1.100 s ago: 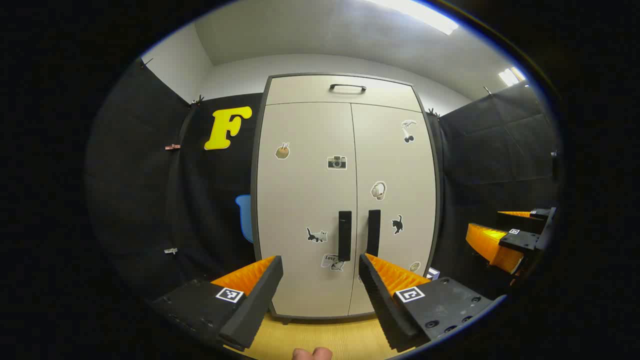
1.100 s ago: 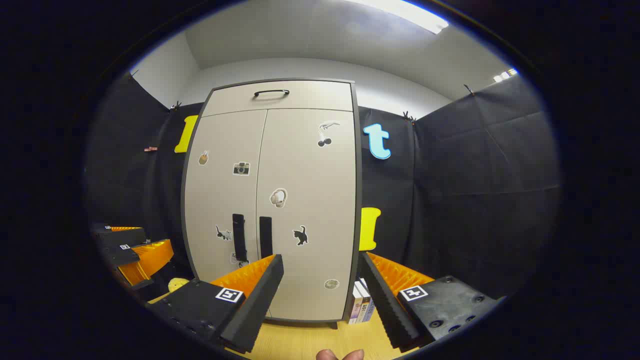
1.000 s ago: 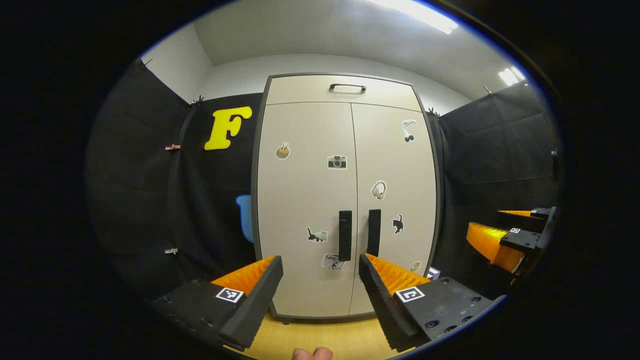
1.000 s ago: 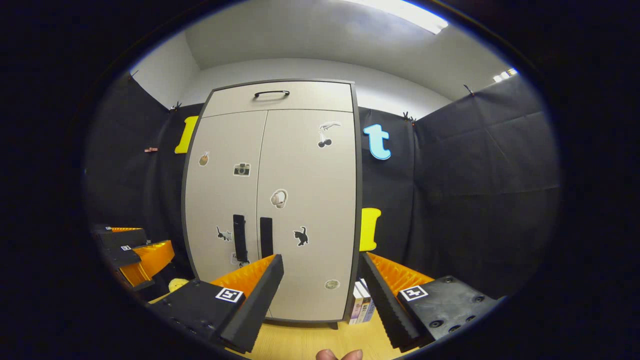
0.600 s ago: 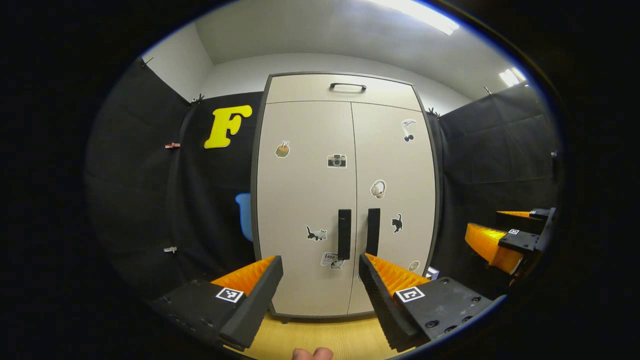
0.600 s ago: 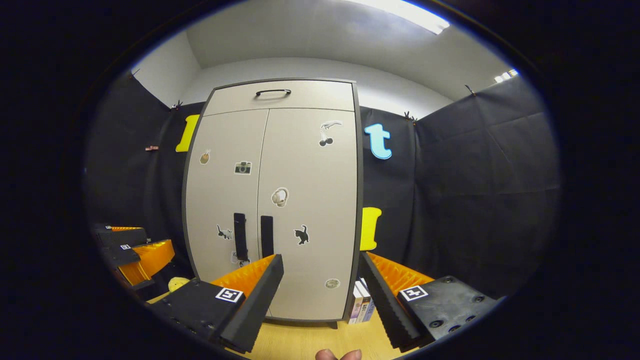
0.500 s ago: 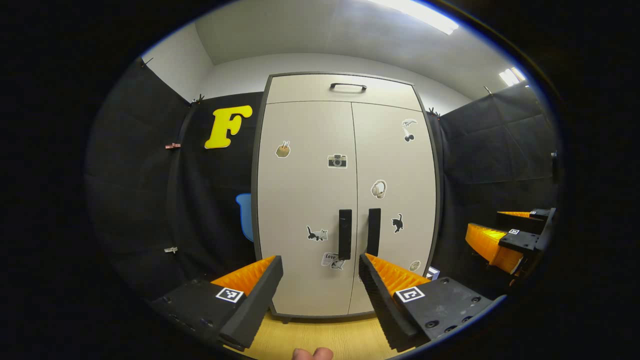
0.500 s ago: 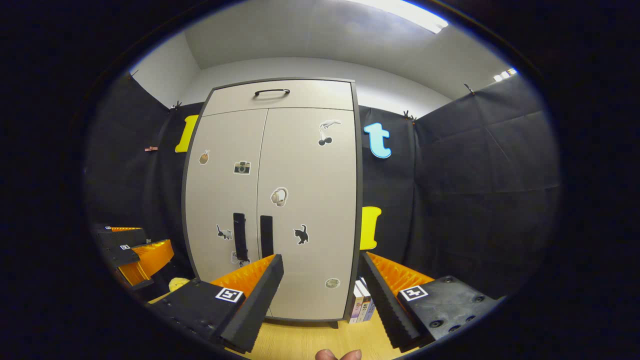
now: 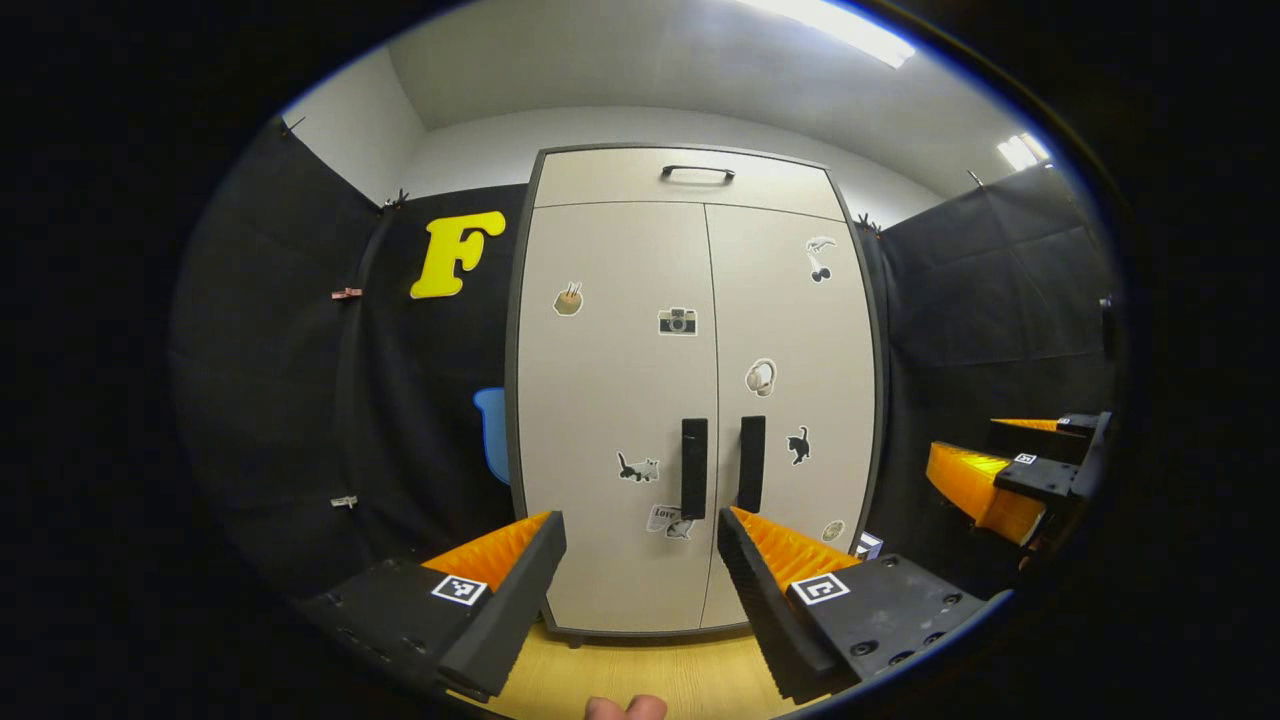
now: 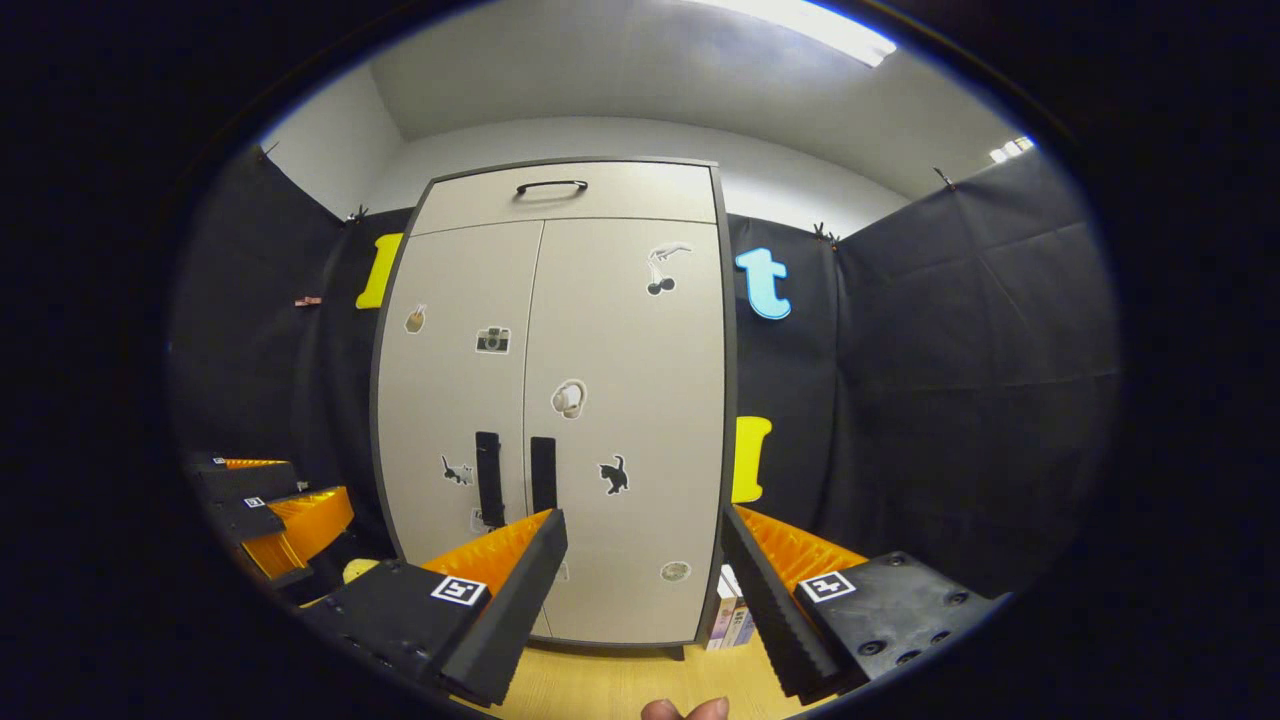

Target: Open the right door of the double-door shoe cabinet with the right hand, and open the left door with the left hand.

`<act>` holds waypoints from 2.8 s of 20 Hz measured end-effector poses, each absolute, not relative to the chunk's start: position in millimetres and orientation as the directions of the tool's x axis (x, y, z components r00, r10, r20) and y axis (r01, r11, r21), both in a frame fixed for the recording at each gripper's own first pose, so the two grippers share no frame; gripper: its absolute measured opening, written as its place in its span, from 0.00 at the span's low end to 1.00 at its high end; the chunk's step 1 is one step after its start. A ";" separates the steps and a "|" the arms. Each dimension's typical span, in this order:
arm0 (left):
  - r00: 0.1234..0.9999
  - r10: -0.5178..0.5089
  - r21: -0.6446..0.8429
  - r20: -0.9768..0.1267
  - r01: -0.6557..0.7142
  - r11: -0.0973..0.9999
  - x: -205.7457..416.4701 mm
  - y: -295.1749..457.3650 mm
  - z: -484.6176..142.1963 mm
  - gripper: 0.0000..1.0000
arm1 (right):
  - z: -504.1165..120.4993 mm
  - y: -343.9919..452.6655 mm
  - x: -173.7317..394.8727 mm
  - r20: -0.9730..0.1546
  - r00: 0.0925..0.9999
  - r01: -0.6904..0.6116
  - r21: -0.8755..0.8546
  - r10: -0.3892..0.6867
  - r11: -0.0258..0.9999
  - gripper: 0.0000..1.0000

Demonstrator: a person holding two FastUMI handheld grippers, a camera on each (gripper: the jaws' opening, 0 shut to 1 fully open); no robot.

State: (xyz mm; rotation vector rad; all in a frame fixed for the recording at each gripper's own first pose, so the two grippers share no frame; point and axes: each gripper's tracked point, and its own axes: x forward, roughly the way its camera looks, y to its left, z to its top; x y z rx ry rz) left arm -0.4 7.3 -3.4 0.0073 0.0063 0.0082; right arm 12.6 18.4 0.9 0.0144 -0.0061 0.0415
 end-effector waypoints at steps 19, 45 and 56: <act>0.996 0.073 0.007 -0.052 -0.073 0.997 -3.4 58.6 -30.1 0.94 | -55.2 124.7 197.1 -0.027 0.990 -0.136 0.063 0.138 0.989 0.98; 0.990 0.125 0.011 -0.059 -0.125 0.992 -31.4 57.5 -30.0 0.95 | -89.2 129.3 192.9 -0.135 0.977 -0.150 0.127 0.167 0.980 0.18; 0.991 0.125 0.026 -0.049 -0.123 0.992 -52.0 30.9 -21.9 0.94 | -77.4 88.4 133.7 -0.126 0.968 -0.190 0.207 0.219 0.960 0.18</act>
